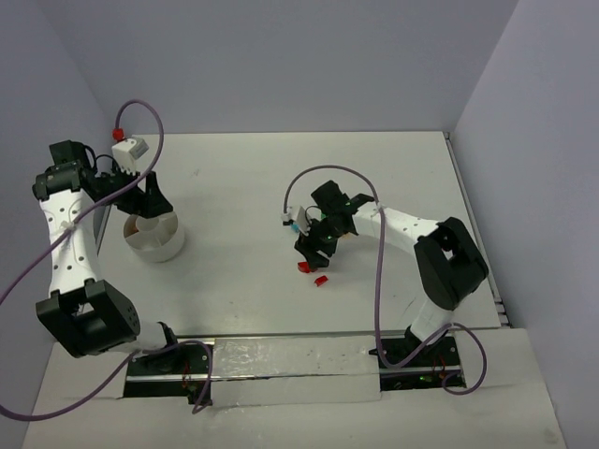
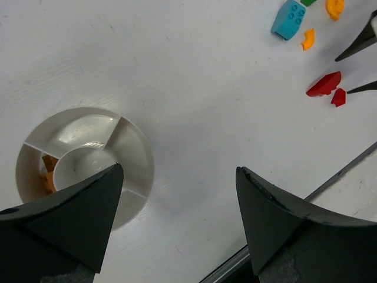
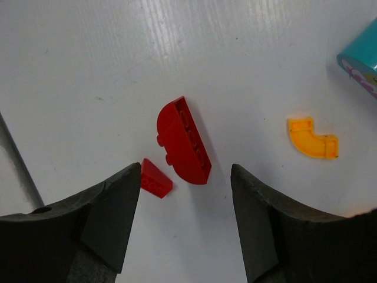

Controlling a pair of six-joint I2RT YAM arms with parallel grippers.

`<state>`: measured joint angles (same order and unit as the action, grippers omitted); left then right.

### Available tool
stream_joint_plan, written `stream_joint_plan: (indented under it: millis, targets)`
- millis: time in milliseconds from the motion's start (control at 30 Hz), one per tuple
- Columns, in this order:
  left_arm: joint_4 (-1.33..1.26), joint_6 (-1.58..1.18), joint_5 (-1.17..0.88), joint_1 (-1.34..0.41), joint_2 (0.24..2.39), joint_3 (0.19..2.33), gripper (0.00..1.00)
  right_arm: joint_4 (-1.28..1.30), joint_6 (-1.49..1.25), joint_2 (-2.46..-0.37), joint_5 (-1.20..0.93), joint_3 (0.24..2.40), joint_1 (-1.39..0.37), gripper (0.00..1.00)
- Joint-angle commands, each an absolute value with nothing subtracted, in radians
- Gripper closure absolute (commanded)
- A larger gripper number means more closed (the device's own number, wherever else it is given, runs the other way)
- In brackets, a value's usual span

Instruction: Sort the legos into containers by color

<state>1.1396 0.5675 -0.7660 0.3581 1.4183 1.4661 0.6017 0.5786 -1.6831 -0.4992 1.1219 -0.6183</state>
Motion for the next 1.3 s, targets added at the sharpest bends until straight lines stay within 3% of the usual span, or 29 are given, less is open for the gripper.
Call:
stream_joint_plan:
  millis: [0,500,733,967,1067,1167,1267]
  targets:
    - [1.046,0.529,-0.764,0.321,1.358,1.443,0.13,0.514,0.626,-1.716,-0.483,1.108,-0.644,0.33]
    - [1.002,0.485,-0.779,0.272,1.355,1.426,0.15,0.577,0.669,-1.808,-0.403,1.141,-0.712,0.52]
    - [0.98,0.471,-0.819,0.27,1.325,1.387,0.18,0.585,0.664,-1.787,-0.414,1.15,-0.715,0.76]
    - [0.929,0.446,-0.999,0.27,1.243,1.265,0.26,0.587,0.589,-1.675,-0.611,1.227,-0.712,0.87]
    - [0.887,0.357,-1.048,0.268,1.232,1.233,0.3,0.529,0.491,-1.629,-0.684,1.281,-0.713,1.0]
    - [0.861,0.232,-1.113,0.268,1.211,1.197,0.36,0.452,0.347,-1.614,-0.709,1.352,-0.715,1.0]
    - [0.731,0.029,-1.094,0.256,1.156,1.122,0.33,0.41,0.247,-1.626,-0.682,1.409,-0.726,1.0]
